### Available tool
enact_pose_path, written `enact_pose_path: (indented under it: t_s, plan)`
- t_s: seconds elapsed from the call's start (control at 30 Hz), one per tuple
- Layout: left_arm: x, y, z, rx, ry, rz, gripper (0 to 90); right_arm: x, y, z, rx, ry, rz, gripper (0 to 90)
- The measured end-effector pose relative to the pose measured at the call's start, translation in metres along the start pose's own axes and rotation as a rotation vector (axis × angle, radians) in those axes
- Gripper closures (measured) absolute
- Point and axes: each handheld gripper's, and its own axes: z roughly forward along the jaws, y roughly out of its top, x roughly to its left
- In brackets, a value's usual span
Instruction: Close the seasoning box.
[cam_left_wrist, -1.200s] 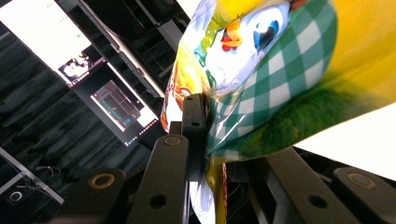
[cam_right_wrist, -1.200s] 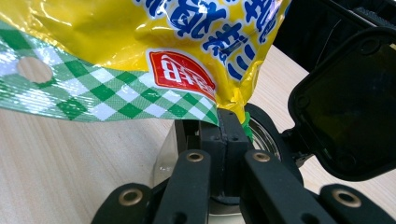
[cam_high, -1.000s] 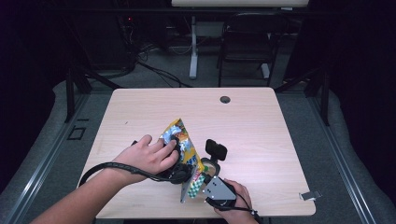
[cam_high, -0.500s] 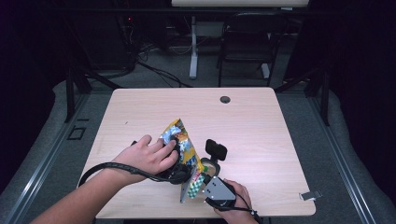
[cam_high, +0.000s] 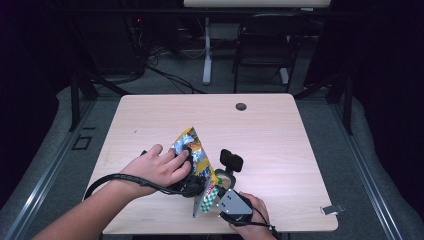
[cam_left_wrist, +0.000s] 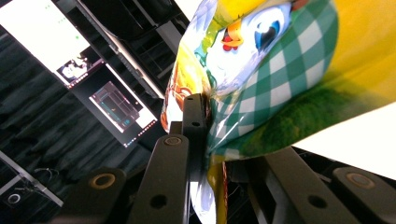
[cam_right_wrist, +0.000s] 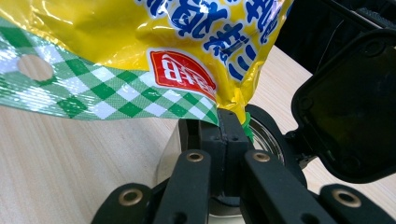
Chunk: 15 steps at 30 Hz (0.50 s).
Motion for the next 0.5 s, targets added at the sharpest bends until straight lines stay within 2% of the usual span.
enact_pose_path:
  t_s: [0.03, 0.5]
  plan:
    - [-0.0002, -0.0001, 0.0003, -0.004, 0.009, 0.000, 81.1, -0.0001, 0.0000, -0.0001, 0.000, 0.000, 0.000, 90.0]
    - [0.0008, 0.0001, -0.0003, -0.006, 0.009, 0.005, 81.2, 0.0003, 0.0003, -0.0006, 0.000, 0.001, -0.001, 90.0]
